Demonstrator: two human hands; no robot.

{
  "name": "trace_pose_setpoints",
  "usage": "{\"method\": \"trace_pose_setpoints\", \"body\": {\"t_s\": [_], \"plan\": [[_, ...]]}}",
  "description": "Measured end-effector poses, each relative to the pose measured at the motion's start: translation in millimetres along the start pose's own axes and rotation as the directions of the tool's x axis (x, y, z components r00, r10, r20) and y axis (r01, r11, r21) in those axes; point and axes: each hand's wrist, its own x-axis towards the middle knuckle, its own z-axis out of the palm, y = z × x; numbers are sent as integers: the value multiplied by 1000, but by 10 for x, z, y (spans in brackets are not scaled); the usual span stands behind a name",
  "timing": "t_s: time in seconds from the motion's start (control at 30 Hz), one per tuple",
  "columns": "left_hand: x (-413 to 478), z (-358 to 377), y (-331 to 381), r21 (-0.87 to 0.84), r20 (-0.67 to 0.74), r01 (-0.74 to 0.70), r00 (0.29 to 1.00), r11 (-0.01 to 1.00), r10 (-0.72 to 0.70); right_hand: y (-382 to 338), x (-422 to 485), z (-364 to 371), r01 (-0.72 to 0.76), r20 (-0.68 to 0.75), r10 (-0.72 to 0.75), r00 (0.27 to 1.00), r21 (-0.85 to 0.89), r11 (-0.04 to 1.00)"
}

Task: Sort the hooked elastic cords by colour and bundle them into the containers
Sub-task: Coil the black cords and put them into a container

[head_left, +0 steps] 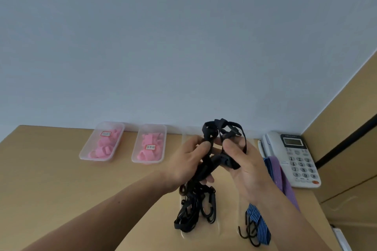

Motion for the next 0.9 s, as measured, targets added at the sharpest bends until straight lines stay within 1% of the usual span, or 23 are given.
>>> {"method": "trace_pose_setpoints", "body": {"t_s": [0.03, 0.13, 0.2, 0.23, 0.3, 0.33, 0.4, 0.43, 0.5, 0.53, 0.6, 0.67, 0.73, 0.8, 0.83, 0.9], "plan": [[9, -25, 10, 25, -34, -3, 999, 1000, 4, -42, -10, 36, -3, -28, 2, 1000, -33, 999], [43, -115, 7, 121, -148, -3, 989, 993, 21, -86, -7, 88, -32, -184, 8, 983, -124, 992], [61, -178, 16, 135, -193, -12, 980, 991, 38, -77, -4, 125, -44, -237, 19, 971, -99, 994], [66, -207, 31, 97, -195, -15, 980, 995, 34, -72, -3, 150, -39, -260, 15, 966, -88, 995], [50, -240, 69, 25, -165, -13, 986, 1000, 17, -66, -5, 218, -11, -305, -36, 952, -149, 989], [34, -242, 78, 19, -138, -14, 990, 1000, 16, -67, -9, 260, 4, -314, -61, 947, -177, 984], [6, -216, 72, -12, -70, -15, 997, 1000, 14, -90, -33, 356, 34, -288, -95, 953, -209, 977], [3, -205, 66, -66, -48, -10, 999, 998, 7, -110, -42, 402, 33, -253, -98, 962, -248, 968], [29, -219, 72, -243, -43, 18, 999, 970, -29, -142, -53, 463, 9, -177, -75, 981, -346, 938], [42, -240, 88, -341, -47, 34, 997, 939, -53, -145, -48, 472, -8, -162, -57, 985, -380, 925], [48, -283, 123, -491, -44, 55, 995, 870, -88, -154, -31, 471, -47, -184, -32, 982, -411, 911], [28, -303, 135, -557, -41, 66, 993, 828, -107, -160, -14, 461, -64, -198, -26, 980, -433, 899], [18, -315, 130, -592, -62, 69, 989, 803, -131, -178, -8, 472, -58, -152, -23, 988, -509, 859], [39, -338, 131, -626, -104, 58, 982, 777, -158, -165, -18, 504, -36, -98, -19, 995, -529, 848], [56, -356, 144, -647, -125, 52, 977, 761, -173, -152, -23, 520, -26, -97, -28, 995, -510, 860], [70, -395, 196, -678, -141, 45, 971, 733, -191, -118, -19, 521, 8, -162, -95, 982, -472, 882]]}}
